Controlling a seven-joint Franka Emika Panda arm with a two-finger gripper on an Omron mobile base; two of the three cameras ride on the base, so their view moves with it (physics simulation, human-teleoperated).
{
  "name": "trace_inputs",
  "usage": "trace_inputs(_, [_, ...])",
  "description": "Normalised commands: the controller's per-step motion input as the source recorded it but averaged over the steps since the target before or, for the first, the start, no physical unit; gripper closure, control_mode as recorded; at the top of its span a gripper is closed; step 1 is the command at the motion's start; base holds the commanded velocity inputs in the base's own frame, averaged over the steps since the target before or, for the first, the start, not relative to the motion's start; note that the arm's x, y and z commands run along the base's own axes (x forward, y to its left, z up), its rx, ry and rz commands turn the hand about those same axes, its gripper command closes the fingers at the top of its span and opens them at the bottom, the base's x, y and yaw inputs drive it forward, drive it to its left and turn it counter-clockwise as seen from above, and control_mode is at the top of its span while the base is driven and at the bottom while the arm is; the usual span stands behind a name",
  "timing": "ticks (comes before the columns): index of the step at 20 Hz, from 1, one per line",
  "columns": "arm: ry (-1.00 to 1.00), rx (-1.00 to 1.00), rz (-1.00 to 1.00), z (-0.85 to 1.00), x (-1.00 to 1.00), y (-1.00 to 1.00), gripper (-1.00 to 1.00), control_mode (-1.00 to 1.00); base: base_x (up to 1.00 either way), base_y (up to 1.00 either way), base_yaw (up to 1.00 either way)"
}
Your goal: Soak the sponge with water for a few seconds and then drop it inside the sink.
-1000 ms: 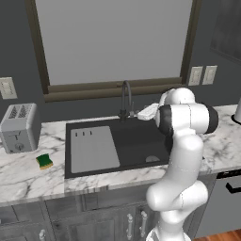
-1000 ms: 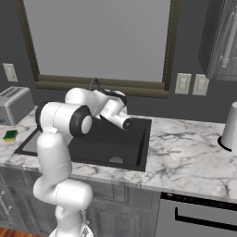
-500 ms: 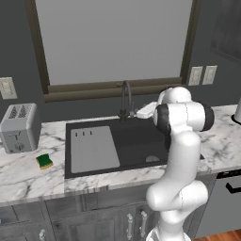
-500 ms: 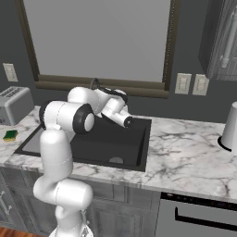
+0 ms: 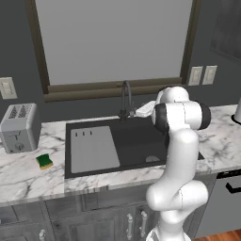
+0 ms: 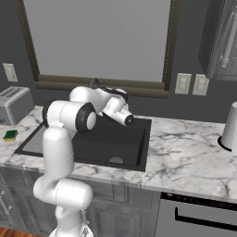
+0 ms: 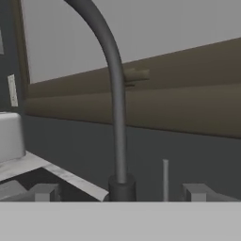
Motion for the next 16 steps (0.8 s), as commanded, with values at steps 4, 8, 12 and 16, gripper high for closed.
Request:
trace_inputs(4, [0.00, 0.00, 0.00, -0.04, 0.22, 0.00, -1.00, -1.00, 0.00, 0.00, 0.00])
trace_inputs(8, [0.00, 0.00, 0.00, -0.05, 0.14, 0.03, -1.00, -1.00, 0.00, 0.00, 0.00])
trace_inputs(12, [0.00, 0.00, 0.00, -0.06, 0.12, 0.01, -1.00, -1.00, 0.00, 0.00, 0.00])
trace_inputs(16, [0.00, 0.00, 0.00, -0.08, 0.11, 0.00, -1.00, -1.00, 0.00, 0.00, 0.00])
